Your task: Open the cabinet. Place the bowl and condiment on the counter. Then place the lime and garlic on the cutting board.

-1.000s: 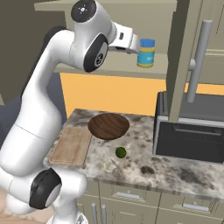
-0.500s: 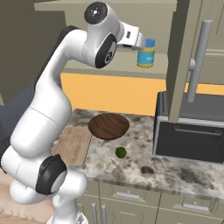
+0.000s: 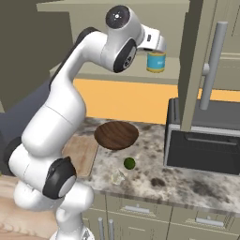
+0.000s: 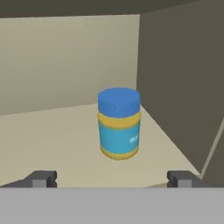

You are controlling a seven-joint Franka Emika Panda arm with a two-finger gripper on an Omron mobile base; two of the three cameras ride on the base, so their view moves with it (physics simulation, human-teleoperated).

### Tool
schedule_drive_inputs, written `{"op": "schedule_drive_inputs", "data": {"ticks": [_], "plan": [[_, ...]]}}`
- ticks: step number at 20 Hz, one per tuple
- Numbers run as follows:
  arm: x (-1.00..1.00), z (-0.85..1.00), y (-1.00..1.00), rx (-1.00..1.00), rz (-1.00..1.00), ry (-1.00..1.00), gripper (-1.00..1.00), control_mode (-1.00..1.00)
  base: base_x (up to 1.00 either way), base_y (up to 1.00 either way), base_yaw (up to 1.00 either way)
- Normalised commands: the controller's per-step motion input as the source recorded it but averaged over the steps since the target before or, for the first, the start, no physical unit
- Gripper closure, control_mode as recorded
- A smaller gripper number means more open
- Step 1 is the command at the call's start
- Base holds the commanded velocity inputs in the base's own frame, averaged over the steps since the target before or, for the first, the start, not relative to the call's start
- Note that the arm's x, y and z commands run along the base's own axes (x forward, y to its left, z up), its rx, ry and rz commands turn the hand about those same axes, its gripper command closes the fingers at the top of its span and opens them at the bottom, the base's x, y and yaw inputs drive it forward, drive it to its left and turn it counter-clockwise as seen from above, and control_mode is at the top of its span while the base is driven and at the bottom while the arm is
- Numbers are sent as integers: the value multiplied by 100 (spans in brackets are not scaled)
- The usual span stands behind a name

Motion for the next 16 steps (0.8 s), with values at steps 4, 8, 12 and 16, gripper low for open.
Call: {"op": "schedule_drive_inputs", "data": {"ticks": [4,8,12,16], "plan": [[47,0,-9,0,0,0,-100,-100,0,0,0],[42,0,-19,0,0,0,-100,-100,0,0,0],[24,0,-33,0,0,0,-100,-100,0,0,0],[29,0,-11,0,0,0,-100,-100,0,0,0]]}}
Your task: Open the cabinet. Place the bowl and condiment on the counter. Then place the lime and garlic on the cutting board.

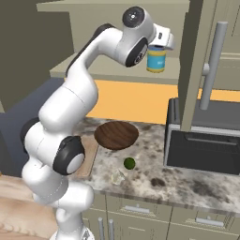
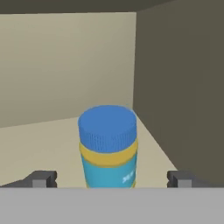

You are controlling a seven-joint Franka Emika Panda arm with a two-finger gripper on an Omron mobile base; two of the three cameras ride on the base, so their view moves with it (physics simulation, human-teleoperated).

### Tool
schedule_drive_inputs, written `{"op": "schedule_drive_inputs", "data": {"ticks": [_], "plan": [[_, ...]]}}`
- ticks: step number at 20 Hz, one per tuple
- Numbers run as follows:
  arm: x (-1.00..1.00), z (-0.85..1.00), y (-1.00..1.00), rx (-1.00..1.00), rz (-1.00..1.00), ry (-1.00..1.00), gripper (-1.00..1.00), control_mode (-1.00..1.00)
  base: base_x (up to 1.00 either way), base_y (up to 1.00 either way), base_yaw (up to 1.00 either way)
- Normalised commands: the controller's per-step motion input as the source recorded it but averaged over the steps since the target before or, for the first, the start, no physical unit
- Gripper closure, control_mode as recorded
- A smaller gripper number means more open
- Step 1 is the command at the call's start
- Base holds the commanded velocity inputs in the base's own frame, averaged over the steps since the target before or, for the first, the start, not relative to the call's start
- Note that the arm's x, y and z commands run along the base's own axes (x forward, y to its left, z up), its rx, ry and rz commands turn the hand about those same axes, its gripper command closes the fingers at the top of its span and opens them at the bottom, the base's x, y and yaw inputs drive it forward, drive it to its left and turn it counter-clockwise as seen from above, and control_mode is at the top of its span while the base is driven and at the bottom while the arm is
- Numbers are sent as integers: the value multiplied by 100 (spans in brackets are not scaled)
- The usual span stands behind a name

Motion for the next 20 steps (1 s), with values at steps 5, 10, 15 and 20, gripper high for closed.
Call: {"op": "schedule_drive_inputs", "data": {"ticks": [5,10,15,20], "plan": [[18,0,-3,1,1,0,-100,-100,0,0,0],[17,-4,-7,1,0,0,-100,-100,0,0,0],[12,-10,-1,0,0,1,-100,-100,0,0,0],[31,-7,0,0,0,0,-100,-100,0,0,0]]}}
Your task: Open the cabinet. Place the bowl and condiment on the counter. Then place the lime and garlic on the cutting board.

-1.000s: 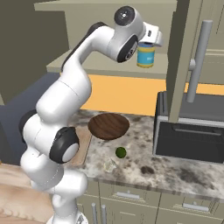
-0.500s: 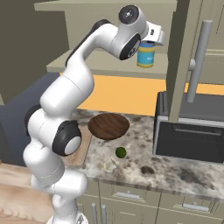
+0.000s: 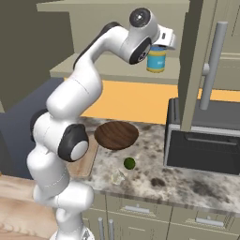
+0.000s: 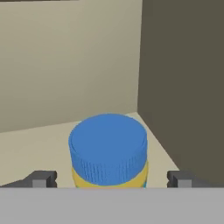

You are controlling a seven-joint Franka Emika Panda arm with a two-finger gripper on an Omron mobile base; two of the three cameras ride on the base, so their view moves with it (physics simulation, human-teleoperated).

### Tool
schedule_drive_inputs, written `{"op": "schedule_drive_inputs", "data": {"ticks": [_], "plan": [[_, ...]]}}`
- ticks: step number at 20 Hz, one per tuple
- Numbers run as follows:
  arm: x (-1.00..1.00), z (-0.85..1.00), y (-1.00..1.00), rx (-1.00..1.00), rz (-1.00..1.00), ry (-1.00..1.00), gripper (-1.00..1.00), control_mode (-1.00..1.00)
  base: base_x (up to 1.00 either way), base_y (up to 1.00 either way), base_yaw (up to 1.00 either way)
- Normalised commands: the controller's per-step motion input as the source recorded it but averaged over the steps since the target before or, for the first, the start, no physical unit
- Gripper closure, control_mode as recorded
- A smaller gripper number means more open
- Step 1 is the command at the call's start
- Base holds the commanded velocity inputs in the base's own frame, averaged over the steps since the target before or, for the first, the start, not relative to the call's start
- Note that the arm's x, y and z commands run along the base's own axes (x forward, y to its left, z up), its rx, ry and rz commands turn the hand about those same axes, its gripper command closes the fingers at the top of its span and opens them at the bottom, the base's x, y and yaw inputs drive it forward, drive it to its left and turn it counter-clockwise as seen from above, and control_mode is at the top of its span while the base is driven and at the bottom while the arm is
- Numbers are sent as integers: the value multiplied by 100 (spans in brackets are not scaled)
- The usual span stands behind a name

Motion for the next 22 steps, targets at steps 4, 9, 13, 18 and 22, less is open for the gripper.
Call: {"op": "schedule_drive_inputs", "data": {"ticks": [4,9,13,18,22], "plan": [[50,0,0,0,0,0,-100,-100,0,0,0],[47,0,-11,0,0,2,-100,-100,0,0,0],[21,0,-31,0,-1,10,-100,-100,0,0,0],[0,0,0,0,0,9,100,-100,0,0,0],[0,0,-1,0,0,9,100,-100,0,0,0]]}}
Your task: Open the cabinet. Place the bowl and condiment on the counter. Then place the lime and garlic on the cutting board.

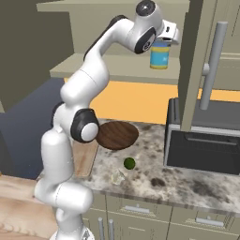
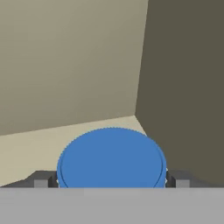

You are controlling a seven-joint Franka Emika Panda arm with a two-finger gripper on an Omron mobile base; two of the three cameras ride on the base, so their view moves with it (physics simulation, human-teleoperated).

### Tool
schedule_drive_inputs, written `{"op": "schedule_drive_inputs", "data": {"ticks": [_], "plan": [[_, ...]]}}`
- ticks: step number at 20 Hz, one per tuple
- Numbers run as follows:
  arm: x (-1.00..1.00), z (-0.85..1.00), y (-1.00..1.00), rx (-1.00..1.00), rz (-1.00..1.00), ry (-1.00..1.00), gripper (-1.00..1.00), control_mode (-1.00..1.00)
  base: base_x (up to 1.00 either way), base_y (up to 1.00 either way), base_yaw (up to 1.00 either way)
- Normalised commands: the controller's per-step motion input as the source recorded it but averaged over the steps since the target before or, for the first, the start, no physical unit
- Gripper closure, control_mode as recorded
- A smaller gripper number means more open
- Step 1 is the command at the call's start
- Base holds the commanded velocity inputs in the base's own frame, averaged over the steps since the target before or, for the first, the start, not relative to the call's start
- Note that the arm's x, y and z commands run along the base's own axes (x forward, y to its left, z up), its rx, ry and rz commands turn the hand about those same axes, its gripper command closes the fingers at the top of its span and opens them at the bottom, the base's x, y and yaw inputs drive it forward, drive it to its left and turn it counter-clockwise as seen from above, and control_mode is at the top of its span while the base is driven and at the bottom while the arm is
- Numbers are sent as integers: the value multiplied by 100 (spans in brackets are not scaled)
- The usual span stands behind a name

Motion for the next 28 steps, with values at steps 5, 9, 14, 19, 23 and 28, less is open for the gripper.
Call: {"op": "schedule_drive_inputs", "data": {"ticks": [5,9,14,19,23,28], "plan": [[-29,1,0,7,0,-2,100,-100,0,0,0],[-71,13,0,12,0,-17,100,-100,0,0,0],[-80,7,0,5,0,-20,100,-100,0,0,0],[-89,0,0,0,0,-15,100,-100,0,0,0],[-96,0,0,0,0,-13,100,-100,0,0,0],[-100,0,0,0,0,-13,100,-100,0,0,0]]}}
